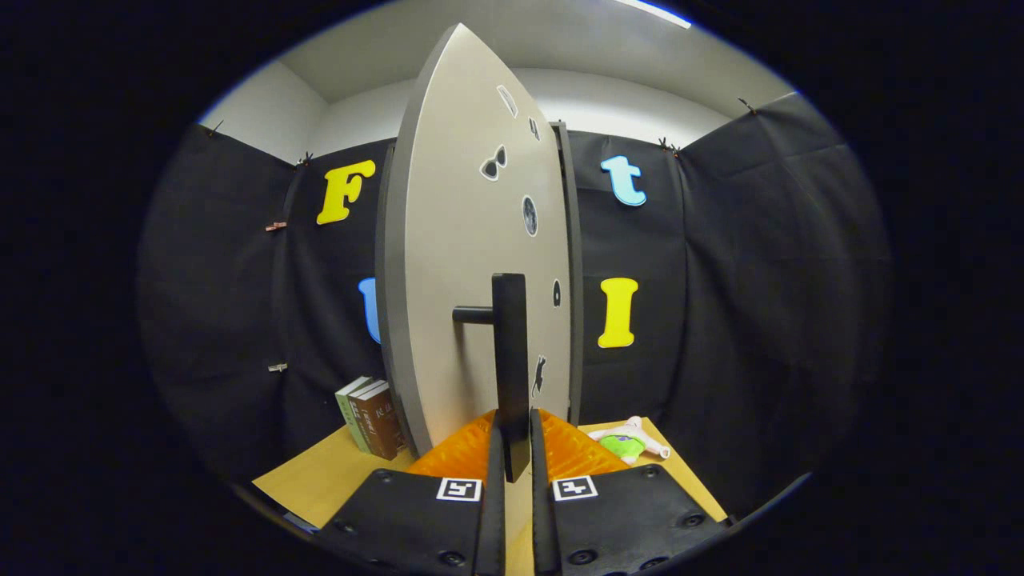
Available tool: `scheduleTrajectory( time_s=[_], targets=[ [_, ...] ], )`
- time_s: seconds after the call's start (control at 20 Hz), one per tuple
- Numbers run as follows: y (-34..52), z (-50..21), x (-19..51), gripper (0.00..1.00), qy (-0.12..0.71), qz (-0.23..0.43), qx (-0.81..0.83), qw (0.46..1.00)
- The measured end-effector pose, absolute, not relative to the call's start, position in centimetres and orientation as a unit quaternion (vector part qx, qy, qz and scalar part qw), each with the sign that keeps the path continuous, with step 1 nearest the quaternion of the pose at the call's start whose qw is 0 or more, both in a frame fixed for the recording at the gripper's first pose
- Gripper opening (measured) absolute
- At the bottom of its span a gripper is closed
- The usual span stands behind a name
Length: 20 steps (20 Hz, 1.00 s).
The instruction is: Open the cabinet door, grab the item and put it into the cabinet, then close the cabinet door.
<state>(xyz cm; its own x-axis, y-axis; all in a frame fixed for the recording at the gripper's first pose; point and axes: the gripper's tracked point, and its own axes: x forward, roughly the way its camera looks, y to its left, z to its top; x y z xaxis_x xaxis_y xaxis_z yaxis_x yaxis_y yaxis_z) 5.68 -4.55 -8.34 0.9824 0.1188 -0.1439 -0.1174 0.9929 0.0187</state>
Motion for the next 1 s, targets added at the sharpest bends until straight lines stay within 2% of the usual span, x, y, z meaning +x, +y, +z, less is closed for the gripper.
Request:
scheduleTrajectory(
  time_s=[0.3, 0.35, 0.65, 0.85, 1.0],
  targets=[
    [-7.6, -8.3, 5.5, 0.17, 0.079, 0.038, 0.016, 0.996],
    [-8.2, -8.1, 5.2, 0.12, 0.076, 0.030, 0.018, 0.997],
    [-9.5, -8.1, 5.2, 0.12, 0.076, 0.011, 0.033, 0.997],
    [-10.1, -6.9, 4.2, 0.12, 0.044, -0.013, 0.031, 0.998],
    [-10.9, -5.8, 3.8, 0.14, 0.012, -0.060, 0.041, 0.997]
  ],
)
